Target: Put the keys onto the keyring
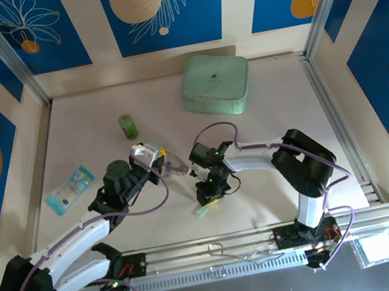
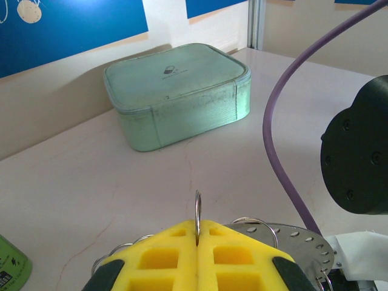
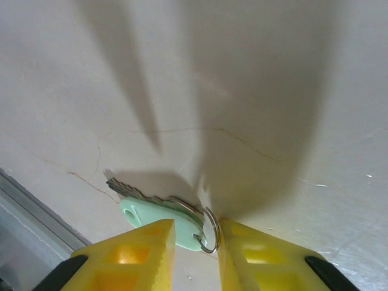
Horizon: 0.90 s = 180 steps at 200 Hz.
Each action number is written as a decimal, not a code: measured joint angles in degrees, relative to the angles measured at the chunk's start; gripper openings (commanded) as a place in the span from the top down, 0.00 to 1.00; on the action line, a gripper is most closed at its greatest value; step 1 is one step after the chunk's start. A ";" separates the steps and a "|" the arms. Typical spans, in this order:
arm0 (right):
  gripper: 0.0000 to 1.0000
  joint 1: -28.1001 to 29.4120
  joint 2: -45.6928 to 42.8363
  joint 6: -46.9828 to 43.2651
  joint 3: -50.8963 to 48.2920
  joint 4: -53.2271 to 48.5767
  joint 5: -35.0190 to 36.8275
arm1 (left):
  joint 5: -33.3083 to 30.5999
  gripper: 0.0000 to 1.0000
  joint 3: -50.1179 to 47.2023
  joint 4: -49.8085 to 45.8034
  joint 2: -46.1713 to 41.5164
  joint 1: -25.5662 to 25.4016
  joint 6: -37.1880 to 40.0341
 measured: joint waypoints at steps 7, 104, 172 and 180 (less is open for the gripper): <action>0.78 0.00 0.02 0.00 0.02 0.04 -0.02 | 0.00 1.00 0.00 0.00 -0.02 0.00 0.00; 0.88 0.20 0.96 -0.46 1.53 0.13 0.52 | 0.00 1.00 0.00 -0.79 -1.18 0.00 0.00; 0.90 0.20 0.96 -1.49 1.92 -0.59 1.14 | 0.00 1.00 0.00 -0.79 -1.18 0.00 0.00; 0.90 0.20 0.96 -1.55 2.01 -0.66 1.14 | 0.00 1.00 0.00 -0.79 -1.18 0.00 0.02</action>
